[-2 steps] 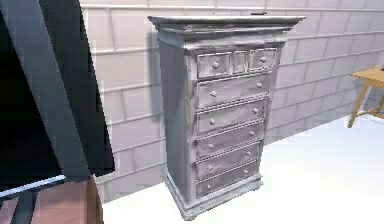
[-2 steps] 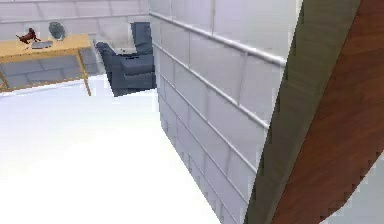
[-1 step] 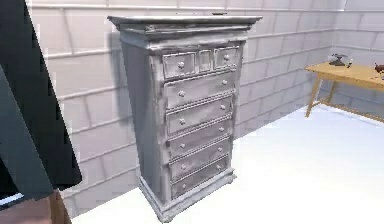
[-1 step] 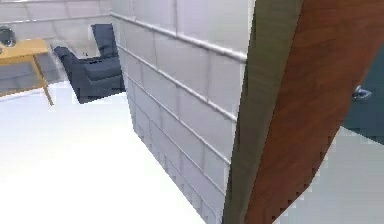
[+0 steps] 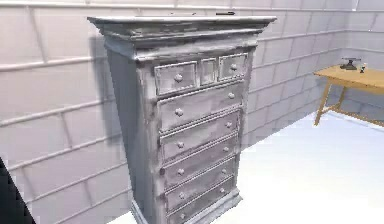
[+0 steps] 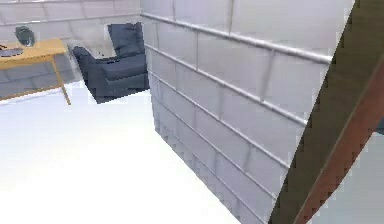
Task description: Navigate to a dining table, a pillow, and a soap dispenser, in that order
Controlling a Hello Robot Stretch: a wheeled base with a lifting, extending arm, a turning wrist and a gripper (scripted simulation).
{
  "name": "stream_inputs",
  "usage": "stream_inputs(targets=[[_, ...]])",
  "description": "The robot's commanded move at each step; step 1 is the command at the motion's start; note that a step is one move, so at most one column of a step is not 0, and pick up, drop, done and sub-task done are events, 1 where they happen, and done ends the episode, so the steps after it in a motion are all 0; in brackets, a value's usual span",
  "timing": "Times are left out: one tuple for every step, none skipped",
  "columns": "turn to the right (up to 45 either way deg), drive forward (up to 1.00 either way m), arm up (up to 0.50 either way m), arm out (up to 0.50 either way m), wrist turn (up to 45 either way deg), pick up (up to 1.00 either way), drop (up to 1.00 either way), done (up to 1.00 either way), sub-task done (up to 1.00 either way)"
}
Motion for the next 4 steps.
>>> stream_inputs(targets=[[45.0, 0.0, 0.0, 0.0, 0.0, 0.0, 0.0, 0.0, 0.0], [18.0, 0.0, 0.0, 0.0, 0.0, 0.0, 0.0, 0.0, 0.0], [0.0, 1.0, 0.0, 0.0, 0.0, 0.0, 0.0, 0.0, 0.0], [0.0, 1.0, 0.0, 0.0, 0.0, 0.0, 0.0, 0.0, 0.0]])
